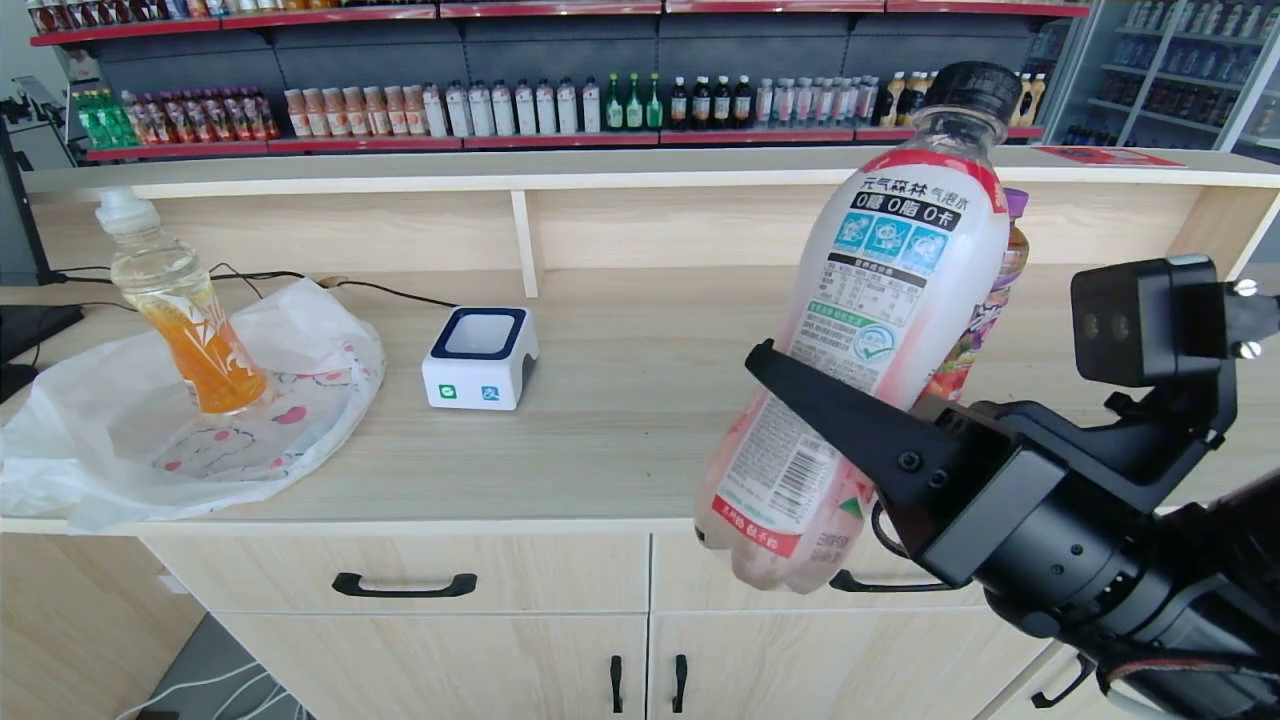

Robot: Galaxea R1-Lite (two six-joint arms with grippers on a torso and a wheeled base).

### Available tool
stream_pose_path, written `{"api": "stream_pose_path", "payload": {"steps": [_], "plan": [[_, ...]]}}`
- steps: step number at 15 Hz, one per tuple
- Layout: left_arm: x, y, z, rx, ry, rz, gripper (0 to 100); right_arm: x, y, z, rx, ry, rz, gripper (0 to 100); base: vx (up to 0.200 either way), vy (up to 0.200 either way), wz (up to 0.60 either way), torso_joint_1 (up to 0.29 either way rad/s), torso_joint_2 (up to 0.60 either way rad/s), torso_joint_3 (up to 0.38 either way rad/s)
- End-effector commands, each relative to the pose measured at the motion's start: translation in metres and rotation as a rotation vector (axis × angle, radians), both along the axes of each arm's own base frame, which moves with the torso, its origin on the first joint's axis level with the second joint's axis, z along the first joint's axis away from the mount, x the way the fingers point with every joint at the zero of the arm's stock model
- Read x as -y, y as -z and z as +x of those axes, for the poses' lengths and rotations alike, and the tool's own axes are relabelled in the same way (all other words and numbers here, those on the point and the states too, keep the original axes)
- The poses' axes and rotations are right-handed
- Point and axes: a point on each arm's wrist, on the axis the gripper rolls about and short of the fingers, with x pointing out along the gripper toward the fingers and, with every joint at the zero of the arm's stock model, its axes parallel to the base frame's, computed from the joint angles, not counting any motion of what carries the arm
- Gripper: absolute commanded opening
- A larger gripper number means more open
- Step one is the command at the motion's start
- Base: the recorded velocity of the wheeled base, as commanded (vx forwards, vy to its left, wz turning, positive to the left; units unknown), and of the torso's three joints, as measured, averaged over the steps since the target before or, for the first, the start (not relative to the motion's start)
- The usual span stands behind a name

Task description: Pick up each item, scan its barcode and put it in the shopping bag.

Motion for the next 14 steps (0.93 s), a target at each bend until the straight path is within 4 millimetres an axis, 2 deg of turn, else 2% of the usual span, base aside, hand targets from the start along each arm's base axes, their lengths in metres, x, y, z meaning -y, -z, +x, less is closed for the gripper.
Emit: {"api": "stream_pose_path", "payload": {"steps": [1,4,9,11,14], "plan": [[0.000,0.000,0.000,0.000,0.000,-0.001,100,0.002,0.005,-0.001,0.015,0.017,-0.032,0,0.000,0.000,0.00,0.000,0.00,0.000],[0.000,0.000,0.000,-0.001,-0.001,-0.001,100,0.000,0.010,0.002,0.081,0.060,-0.094,0,0.000,0.000,0.00,0.000,0.00,0.000],[0.000,0.000,0.000,-0.001,0.000,-0.001,100,-0.010,0.030,0.013,0.187,0.196,-0.258,0,0.000,0.000,0.00,0.000,0.00,0.000],[0.000,0.000,0.000,0.000,0.000,-0.001,100,-0.009,0.035,0.017,0.173,0.291,-0.288,0,0.000,0.000,0.00,0.000,0.00,0.000],[0.000,0.000,0.000,0.000,0.000,-0.001,100,0.004,0.049,0.029,0.163,0.525,-0.411,0,0.000,0.000,0.00,0.000,0.00,0.000]]}}
